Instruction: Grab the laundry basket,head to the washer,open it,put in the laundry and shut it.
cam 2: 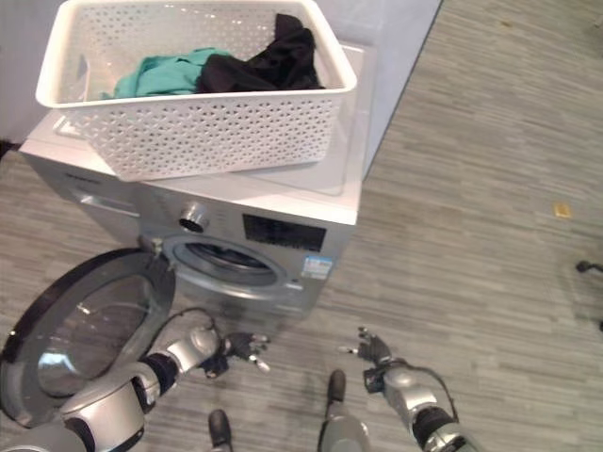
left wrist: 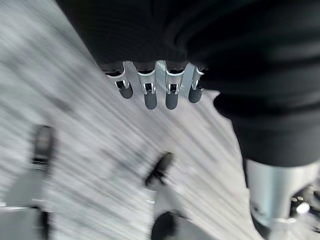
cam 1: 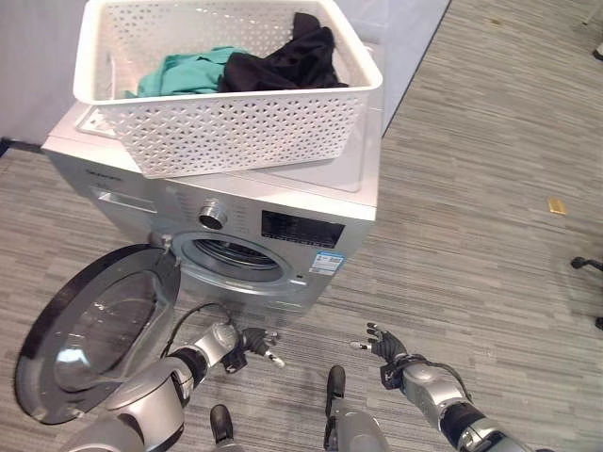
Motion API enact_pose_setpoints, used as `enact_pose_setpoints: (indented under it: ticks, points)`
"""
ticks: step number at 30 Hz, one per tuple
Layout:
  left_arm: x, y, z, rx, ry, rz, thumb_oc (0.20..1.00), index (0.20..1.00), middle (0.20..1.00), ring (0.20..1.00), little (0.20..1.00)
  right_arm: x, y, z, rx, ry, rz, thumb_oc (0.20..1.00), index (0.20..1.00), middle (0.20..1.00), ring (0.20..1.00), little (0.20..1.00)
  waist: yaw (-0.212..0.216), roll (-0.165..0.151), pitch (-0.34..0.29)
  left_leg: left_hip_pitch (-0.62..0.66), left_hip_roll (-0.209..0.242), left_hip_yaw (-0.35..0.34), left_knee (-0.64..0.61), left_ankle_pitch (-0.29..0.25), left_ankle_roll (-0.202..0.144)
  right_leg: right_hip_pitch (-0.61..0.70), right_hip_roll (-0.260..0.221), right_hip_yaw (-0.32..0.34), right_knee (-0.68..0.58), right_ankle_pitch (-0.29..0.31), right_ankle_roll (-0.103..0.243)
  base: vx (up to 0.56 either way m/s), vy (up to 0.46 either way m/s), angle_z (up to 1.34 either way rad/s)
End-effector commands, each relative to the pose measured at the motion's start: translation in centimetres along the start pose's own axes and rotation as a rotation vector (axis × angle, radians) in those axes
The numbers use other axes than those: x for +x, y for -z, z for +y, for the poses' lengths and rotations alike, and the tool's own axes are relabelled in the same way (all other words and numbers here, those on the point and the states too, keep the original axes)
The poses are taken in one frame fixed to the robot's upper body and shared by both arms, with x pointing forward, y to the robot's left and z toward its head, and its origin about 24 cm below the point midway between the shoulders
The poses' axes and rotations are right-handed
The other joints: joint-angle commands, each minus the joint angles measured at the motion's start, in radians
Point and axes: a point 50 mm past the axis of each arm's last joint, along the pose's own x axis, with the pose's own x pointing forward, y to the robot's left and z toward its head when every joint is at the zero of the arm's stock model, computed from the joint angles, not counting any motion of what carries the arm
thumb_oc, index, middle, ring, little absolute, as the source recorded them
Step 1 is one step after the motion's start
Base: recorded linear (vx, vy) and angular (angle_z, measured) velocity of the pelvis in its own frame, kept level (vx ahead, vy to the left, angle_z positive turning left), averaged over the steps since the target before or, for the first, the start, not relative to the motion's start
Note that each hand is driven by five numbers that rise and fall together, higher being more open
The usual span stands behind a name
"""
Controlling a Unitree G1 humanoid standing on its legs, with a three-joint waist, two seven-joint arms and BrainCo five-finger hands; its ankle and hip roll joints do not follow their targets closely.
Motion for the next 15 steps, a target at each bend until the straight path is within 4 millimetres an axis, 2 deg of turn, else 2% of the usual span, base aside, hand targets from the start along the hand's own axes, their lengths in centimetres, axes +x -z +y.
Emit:
enact_pose_setpoints:
  ticks: [1,2,4,5,7,9,12,14,15]
  points:
    - [-1.3,-1.0,3.7,0.013,-0.153,-0.025,1.0,1.0,1.0,1.0,1.0,0.4,-3.8,-0.4,0.072,0.02,-0.139,1.0,1.0,1.0,1.0,1.0,0.023,-0.023,0.094,-0.003,-0.034,-0.012,0.004,-0.06,0.052,0.04,-0.092,0.005,0.025,-0.03,0.091,0.02,-0.038,0.15]
    - [-2.1,1.3,4.8,-0.044,-0.261,0.02,1.0,1.0,1.0,1.0,1.0,0.0,-3.6,-0.9,0.095,0.028,-0.159,1.0,1.0,1.0,1.0,1.0,0.039,-0.021,0.093,-0.009,-0.034,-0.019,0.004,-0.058,0.053,0.045,-0.092,-0.006,0.017,-0.033,0.087,0.02,-0.035,0.16]
    - [-3.1,3.8,6.0,-0.075,-0.404,0.101,1.0,1.0,1.0,1.0,1.0,-0.4,-2.9,-1.2,0.128,0.033,-0.164,1.0,1.0,1.0,1.0,1.0,0.057,-0.02,0.093,-0.014,-0.033,-0.029,0.004,-0.053,0.053,0.052,-0.092,-0.02,0.011,-0.04,0.084,0.02,-0.048,0.18]
    - [-3.5,4.4,6.4,-0.089,-0.462,0.129,1.0,1.0,1.0,1.0,1.0,-0.6,-2.8,-1.2,0.138,0.034,-0.174,1.0,1.0,1.0,1.0,1.0,0.063,-0.022,0.093,-0.018,-0.033,-0.033,0.004,-0.051,0.053,0.055,-0.091,-0.025,0.01,-0.043,0.081,0.01,-0.051,0.18]
    - [-4.9,4.6,8.6,-0.127,-0.642,0.149,1.0,1.0,1.0,1.0,1.0,-0.8,-2.9,-1.3,0.179,0.051,-0.202,1.0,1.0,1.0,1.0,1.0,0.078,-0.028,0.099,-0.032,-0.032,-0.046,0.004,-0.043,0.053,0.057,-0.089,-0.039,0.007,-0.047,0.077,-0.02,-0.063,0.14]
    - [-5.9,4.6,9.9,-0.17,-0.788,0.157,1.0,1.0,1.0,1.0,1.0,-1.1,-2.7,-1.1,0.198,0.073,-0.22,1.0,1.0,1.0,1.0,1.0,0.09,-0.036,0.111,-0.047,-0.031,-0.057,0.004,-0.037,0.051,0.055,-0.086,-0.048,0.005,-0.05,0.075,-0.05,-0.059,0.2]
    - [-7.3,7.4,10.2,-0.255,-0.927,0.295,1.0,1.0,1.0,1.0,1.0,-1.5,-2.7,-0.7,0.205,0.09,-0.248,1.0,1.0,1.0,1.0,1.0,0.097,-0.051,0.117,-0.06,-0.023,-0.057,0.004,-0.033,0.045,0.049,-0.079,-0.047,0.0,-0.055,0.072,-0.03,-0.041,0.22]
    - [-8.3,9.1,10.3,-0.349,-0.979,0.328,1.0,1.0,1.0,1.0,1.0,-1.8,-2.8,-0.9,0.199,0.098,-0.259,1.0,1.0,1.0,1.0,1.0,0.101,-0.055,0.117,-0.064,-0.018,-0.056,0.004,-0.032,0.043,0.044,-0.076,-0.048,0.0,-0.059,0.071,0.03,-0.013,-0.01]
    - [-8.9,10.0,10.4,-0.392,-1.008,0.34,1.0,1.0,1.0,1.0,1.0,-1.8,-2.9,-1.0,0.198,0.1,-0.263,1.0,1.0,1.0,1.0,1.0,0.106,-0.051,0.114,-0.054,-0.008,-0.062,0.004,-0.053,0.035,0.052,-0.067,-0.039,0.0,-0.076,0.08,0.06,-0.023,-0.04]
